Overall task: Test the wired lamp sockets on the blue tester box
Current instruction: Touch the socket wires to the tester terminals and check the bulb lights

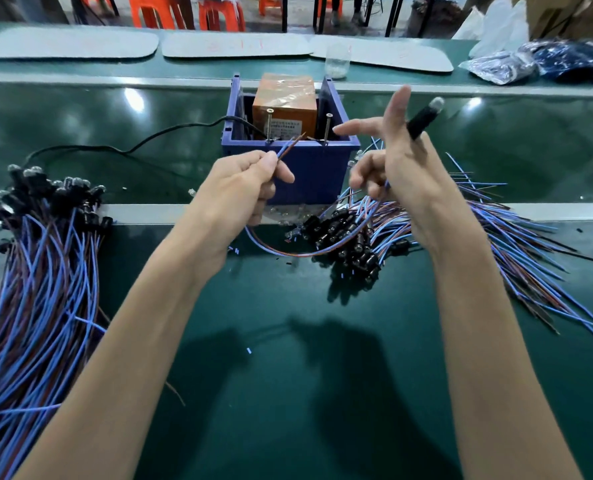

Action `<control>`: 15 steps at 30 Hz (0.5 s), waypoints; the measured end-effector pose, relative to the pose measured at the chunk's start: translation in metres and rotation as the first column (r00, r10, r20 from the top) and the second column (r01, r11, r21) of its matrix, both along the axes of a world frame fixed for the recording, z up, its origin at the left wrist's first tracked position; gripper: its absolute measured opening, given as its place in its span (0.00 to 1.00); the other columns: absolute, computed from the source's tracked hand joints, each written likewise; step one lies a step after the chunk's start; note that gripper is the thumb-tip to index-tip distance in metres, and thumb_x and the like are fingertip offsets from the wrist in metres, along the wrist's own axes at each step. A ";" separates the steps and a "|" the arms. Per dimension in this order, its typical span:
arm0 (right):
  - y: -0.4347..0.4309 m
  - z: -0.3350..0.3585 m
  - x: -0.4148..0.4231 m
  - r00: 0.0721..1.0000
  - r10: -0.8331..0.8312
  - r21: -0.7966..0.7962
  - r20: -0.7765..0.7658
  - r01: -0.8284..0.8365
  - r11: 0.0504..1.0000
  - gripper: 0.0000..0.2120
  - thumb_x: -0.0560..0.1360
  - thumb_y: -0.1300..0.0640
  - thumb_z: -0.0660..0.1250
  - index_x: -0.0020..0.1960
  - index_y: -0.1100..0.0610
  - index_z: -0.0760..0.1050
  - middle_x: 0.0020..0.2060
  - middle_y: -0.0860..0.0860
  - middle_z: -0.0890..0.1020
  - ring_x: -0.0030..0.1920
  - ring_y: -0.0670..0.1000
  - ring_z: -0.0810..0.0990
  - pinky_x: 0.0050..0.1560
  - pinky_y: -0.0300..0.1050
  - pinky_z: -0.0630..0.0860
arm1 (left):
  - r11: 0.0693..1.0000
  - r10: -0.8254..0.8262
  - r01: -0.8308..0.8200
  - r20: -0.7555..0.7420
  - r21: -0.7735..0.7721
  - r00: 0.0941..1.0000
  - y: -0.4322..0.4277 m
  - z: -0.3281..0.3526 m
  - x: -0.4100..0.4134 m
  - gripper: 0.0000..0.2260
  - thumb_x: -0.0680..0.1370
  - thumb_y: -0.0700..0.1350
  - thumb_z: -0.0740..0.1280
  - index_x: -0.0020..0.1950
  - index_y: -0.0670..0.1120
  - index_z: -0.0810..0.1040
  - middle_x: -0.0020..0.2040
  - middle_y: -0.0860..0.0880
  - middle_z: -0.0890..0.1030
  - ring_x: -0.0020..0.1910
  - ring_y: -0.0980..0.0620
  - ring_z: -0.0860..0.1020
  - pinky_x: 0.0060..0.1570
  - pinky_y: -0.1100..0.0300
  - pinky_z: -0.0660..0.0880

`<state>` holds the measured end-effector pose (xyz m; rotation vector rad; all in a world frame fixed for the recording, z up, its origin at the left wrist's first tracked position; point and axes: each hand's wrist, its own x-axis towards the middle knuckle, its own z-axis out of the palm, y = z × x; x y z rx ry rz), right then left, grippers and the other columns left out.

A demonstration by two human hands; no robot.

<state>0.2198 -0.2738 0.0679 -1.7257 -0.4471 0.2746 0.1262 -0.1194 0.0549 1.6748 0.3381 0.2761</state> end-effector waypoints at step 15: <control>0.032 -0.014 -0.020 0.983 0.167 0.174 -0.079 -0.151 0.973 0.09 0.76 0.58 0.69 0.41 0.61 0.82 0.28 0.47 0.79 0.26 0.41 0.71 0.26 0.29 0.66 | 0.831 0.270 -0.156 0.142 -0.534 0.952 -0.028 0.001 0.006 0.06 0.80 0.39 0.63 0.48 0.46 0.80 0.35 0.51 0.75 0.29 0.59 0.72 0.32 0.69 0.71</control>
